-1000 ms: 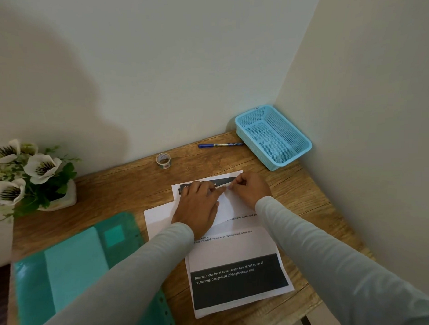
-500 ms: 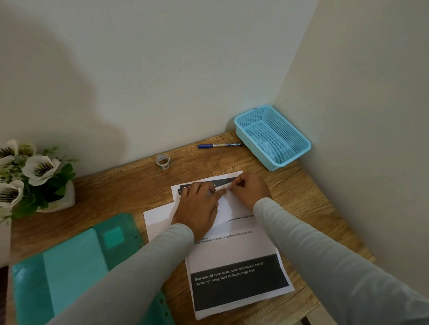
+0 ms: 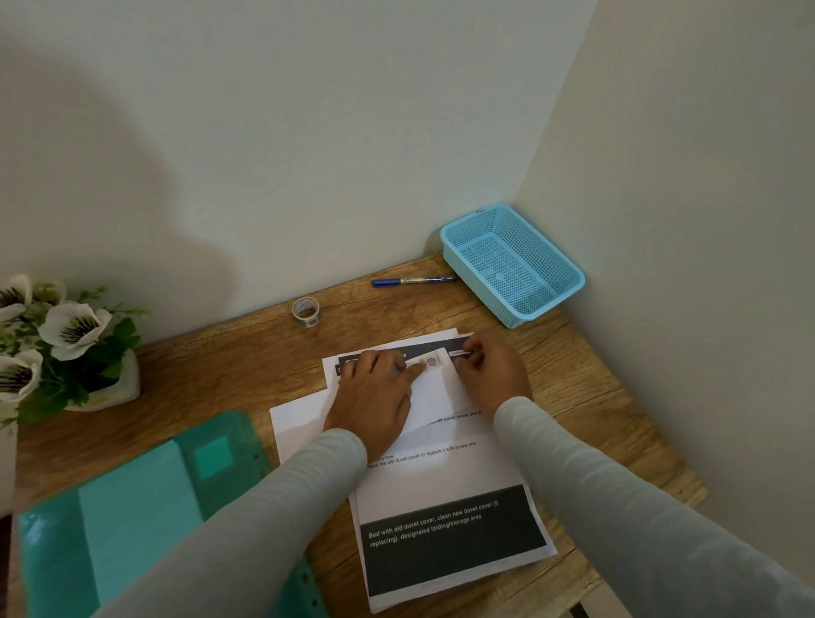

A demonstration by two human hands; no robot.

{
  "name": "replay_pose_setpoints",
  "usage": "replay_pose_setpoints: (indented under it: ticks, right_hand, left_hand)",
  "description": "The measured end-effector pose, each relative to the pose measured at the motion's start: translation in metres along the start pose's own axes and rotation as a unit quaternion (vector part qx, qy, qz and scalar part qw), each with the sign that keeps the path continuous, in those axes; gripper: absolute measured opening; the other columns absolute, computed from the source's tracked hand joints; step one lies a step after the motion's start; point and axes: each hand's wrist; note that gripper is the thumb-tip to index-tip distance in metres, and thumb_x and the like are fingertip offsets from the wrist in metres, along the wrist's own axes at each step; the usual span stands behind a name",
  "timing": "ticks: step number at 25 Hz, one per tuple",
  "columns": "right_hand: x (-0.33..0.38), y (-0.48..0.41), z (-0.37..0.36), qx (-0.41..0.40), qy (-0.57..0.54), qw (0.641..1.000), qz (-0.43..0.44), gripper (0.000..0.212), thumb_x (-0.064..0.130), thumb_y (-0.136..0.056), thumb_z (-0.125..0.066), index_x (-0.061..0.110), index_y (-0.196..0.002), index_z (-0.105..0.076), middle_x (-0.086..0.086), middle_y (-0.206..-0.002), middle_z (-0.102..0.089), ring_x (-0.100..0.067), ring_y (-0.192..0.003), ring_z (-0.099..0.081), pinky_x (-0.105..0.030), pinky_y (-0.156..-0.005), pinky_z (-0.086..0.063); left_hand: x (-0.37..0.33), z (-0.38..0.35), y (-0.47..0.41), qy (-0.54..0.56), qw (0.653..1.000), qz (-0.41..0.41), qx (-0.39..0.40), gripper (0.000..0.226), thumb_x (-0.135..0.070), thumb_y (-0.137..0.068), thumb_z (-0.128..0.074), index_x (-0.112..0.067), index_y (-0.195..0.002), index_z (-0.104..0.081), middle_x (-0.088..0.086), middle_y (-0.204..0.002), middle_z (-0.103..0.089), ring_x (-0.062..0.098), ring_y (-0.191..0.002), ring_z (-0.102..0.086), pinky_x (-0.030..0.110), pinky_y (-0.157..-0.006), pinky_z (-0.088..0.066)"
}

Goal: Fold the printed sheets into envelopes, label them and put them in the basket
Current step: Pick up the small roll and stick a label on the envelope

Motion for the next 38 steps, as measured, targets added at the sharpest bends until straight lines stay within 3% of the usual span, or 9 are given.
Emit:
replay_pose_setpoints:
  ticks: [3, 6, 16, 20, 23, 27, 33, 38]
  right_hand:
    - [-0.007, 0.023, -0.004, 0.032, 0.138, 0.978, 0.156, 0.036, 0.023, -0.099, -0.062, 0.029, -0.133, -0.055, 0.006, -0.139, -0.053, -0.018, -0.110, -0.061, -0.031, -0.090, -0.055]
    - [-0.007, 0.031, -0.009, 0.068, 0.259, 0.934, 0.238, 0.054, 0.023, -0.100, -0.057, 0.029, -0.151, -0.041, 0.002, -0.153, -0.040, -0.024, -0.127, -0.052, -0.038, -0.098, -0.054]
    - [0.000, 0.022, -0.011, 0.071, 0.322, 0.923, 0.201, 0.054, 0.044, -0.105, -0.041, 0.029, -0.156, -0.030, -0.004, -0.146, -0.041, -0.025, -0.114, -0.061, -0.037, -0.086, -0.057]
    - [-0.012, 0.030, -0.012, 0.065, 0.343, 0.909, 0.229, 0.054, 0.042, -0.108, -0.037, 0.028, -0.159, -0.027, -0.005, -0.152, -0.038, -0.028, -0.126, -0.054, -0.039, -0.094, -0.055]
    - [-0.014, 0.028, -0.011, 0.072, 0.353, 0.900, 0.246, 0.057, 0.037, -0.105, -0.044, 0.026, -0.159, -0.028, -0.008, -0.155, -0.037, -0.031, -0.129, -0.051, -0.042, -0.096, -0.055]
    - [-0.004, 0.025, -0.015, 0.085, 0.346, 0.905, 0.232, 0.061, 0.037, -0.100, -0.045, 0.027, -0.158, -0.027, -0.010, -0.144, -0.039, -0.030, -0.116, -0.057, -0.042, -0.086, -0.057]
    - [-0.012, 0.035, -0.016, 0.117, 0.346, 0.897, 0.249, 0.065, 0.032, -0.103, -0.044, 0.030, -0.162, -0.018, -0.011, -0.142, -0.042, -0.027, -0.111, -0.057, -0.041, -0.084, -0.058]
    - [0.002, 0.025, -0.019, 0.116, 0.340, 0.909, 0.212, 0.064, 0.033, -0.104, -0.040, 0.032, -0.163, -0.016, -0.012, -0.151, -0.042, -0.032, -0.120, -0.058, -0.043, -0.090, -0.057]
  left_hand:
    - [0.000, -0.001, 0.000, -0.006, 1.000, -0.003, -0.012, 0.042, -0.038, -0.100, -0.052, -0.037, -0.142, -0.054, -0.006, -0.130, -0.055, 0.021, -0.122, -0.045, 0.043, -0.105, -0.039]
    - [0.000, -0.004, 0.000, -0.008, 1.000, -0.005, -0.027, 0.040, -0.036, -0.098, -0.056, -0.037, -0.137, -0.058, -0.005, -0.126, -0.057, 0.022, -0.118, -0.047, 0.044, -0.101, -0.042]
    - [0.000, -0.004, -0.001, -0.005, 1.000, 0.004, -0.009, 0.040, -0.038, -0.099, -0.054, -0.037, -0.139, -0.057, -0.006, -0.129, -0.056, 0.022, -0.121, -0.047, 0.045, -0.105, -0.041]
    - [-0.001, -0.002, -0.001, 0.007, 1.000, 0.016, 0.007, 0.045, -0.041, -0.101, -0.046, -0.030, -0.145, -0.051, -0.004, -0.138, -0.053, 0.022, -0.127, -0.044, 0.045, -0.110, -0.038]
    - [0.000, -0.001, -0.002, 0.014, 1.000, 0.015, 0.009, 0.047, -0.041, -0.102, -0.045, -0.027, -0.146, -0.051, -0.002, -0.139, -0.053, 0.023, -0.129, -0.043, 0.046, -0.112, -0.036]
    - [0.000, -0.002, 0.000, 0.020, 1.000, 0.017, 0.012, 0.046, -0.041, -0.102, -0.046, -0.028, -0.145, -0.052, -0.002, -0.139, -0.052, 0.023, -0.130, -0.042, 0.046, -0.112, -0.035]
    - [0.000, -0.002, -0.001, 0.027, 0.999, 0.019, 0.010, 0.046, -0.041, -0.100, -0.047, -0.027, -0.144, -0.054, -0.002, -0.137, -0.053, 0.022, -0.128, -0.043, 0.045, -0.111, -0.037]
    - [0.001, -0.001, 0.001, 0.029, 0.999, 0.018, 0.005, 0.044, -0.039, -0.100, -0.047, -0.027, -0.142, -0.055, -0.002, -0.135, -0.054, 0.021, -0.126, -0.044, 0.045, -0.110, -0.038]
Point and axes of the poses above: each hand's wrist, its own y-axis away from the middle knuckle, its own z-axis out of the back of the hand, x = y × z
